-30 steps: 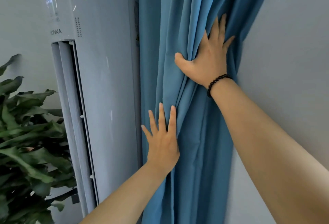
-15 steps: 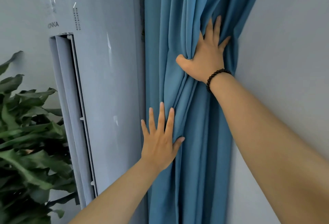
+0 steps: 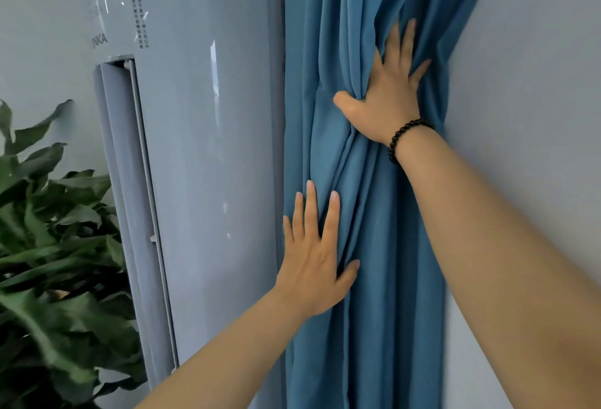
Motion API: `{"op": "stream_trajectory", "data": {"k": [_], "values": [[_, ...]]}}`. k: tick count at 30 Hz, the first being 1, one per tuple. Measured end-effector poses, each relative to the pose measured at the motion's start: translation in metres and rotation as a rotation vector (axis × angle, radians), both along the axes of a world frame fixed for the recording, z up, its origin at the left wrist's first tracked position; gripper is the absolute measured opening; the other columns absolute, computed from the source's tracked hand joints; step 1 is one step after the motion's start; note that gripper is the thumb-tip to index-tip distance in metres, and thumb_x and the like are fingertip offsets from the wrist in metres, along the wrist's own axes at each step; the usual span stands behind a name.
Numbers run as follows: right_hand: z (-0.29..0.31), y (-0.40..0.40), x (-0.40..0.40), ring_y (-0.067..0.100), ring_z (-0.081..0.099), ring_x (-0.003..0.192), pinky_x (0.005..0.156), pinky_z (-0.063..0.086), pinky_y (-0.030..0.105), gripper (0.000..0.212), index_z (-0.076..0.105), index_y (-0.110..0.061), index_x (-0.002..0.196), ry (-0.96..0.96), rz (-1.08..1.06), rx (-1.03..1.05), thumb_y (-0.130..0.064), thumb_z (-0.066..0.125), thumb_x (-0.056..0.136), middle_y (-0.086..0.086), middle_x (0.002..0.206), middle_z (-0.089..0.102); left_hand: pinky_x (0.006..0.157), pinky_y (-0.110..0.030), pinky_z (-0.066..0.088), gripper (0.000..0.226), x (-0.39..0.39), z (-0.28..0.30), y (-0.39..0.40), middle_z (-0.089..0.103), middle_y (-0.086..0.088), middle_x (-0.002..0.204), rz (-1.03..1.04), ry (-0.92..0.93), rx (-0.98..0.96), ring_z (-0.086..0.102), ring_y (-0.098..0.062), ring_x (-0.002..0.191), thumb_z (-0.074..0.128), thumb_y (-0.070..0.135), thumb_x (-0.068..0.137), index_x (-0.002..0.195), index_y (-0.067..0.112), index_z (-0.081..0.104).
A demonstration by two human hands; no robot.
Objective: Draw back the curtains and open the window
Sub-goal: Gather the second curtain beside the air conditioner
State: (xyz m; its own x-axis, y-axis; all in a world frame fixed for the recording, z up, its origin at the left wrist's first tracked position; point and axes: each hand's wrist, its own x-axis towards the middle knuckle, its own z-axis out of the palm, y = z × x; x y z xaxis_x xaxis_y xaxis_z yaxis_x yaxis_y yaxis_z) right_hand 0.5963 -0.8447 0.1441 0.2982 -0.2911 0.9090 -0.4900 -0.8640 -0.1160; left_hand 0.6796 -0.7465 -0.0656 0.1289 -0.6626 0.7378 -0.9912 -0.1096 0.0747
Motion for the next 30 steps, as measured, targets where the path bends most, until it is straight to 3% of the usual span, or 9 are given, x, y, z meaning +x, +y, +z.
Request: {"op": "stream_trajectory", "data": {"k": [6, 13, 23, 30], "values": [[-0.001, -0.032, 0.026, 0.035, -0.021, 0.144, 0.107, -0.006, 0.071, 0.091, 0.003, -0.025, 0.153, 0.034, -0.002, 0.020, -0.045, 0.049, 0.077, 0.015, 0.159, -0.014, 0.113, -0.065, 0.016, 0.103, 0.022, 0.004, -0.033, -0.032, -0.014, 0.156, 0.014, -0.028, -0.008, -0.020, -0.040, 0.145, 0.054, 0.049, 0.088, 0.149, 0.024, -0.025], [-0.004, -0.052, 0.045, 0.036, -0.014, 0.145, 0.111, -0.005, 0.066, 0.091, -0.003, -0.005, 0.151, -0.019, 0.048, 0.031, -0.032, 0.053, 0.085, 0.021, 0.156, -0.017, 0.113, -0.064, 0.015, 0.089, 0.039, -0.003, -0.069, -0.026, -0.009, 0.159, 0.074, 0.008, -0.029, -0.009, -0.046, 0.145, 0.050, 0.042, 0.093, 0.153, 0.021, -0.013], [-0.009, -0.107, 0.097, 0.033, -0.016, 0.145, 0.112, -0.006, 0.064, 0.080, 0.004, -0.017, 0.153, 0.004, 0.011, 0.033, -0.037, 0.040, 0.085, 0.014, 0.159, -0.013, 0.112, -0.050, 0.028, 0.086, 0.060, -0.014, -0.118, -0.005, -0.021, 0.161, 0.160, -0.005, -0.044, 0.020, -0.047, 0.142, 0.059, 0.033, 0.091, 0.154, 0.005, 0.007], [-0.002, -0.129, 0.117, 0.036, -0.015, 0.145, 0.112, -0.008, 0.062, 0.078, 0.004, -0.015, 0.153, 0.003, 0.021, 0.029, -0.034, 0.042, 0.088, 0.016, 0.159, -0.011, 0.108, -0.046, 0.036, 0.084, 0.063, -0.014, -0.141, -0.009, -0.018, 0.161, 0.148, 0.085, -0.029, 0.032, -0.041, 0.137, 0.051, 0.040, 0.095, 0.155, 0.007, 0.004]]}}
